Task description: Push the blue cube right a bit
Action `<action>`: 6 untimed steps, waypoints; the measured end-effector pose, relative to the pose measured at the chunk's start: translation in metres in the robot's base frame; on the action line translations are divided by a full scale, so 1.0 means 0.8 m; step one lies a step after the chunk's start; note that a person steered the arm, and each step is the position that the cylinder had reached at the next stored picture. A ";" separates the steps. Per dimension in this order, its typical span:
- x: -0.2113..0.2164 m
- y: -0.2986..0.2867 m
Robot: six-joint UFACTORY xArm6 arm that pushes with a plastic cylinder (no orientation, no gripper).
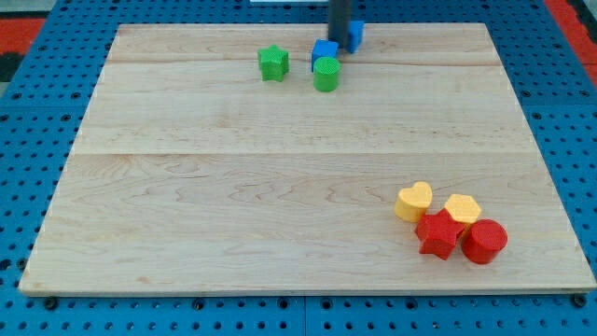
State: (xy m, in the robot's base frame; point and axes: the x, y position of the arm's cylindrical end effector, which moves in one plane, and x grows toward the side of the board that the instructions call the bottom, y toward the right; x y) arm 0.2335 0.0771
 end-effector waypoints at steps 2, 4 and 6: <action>0.000 -0.092; -0.043 -0.032; -0.014 0.070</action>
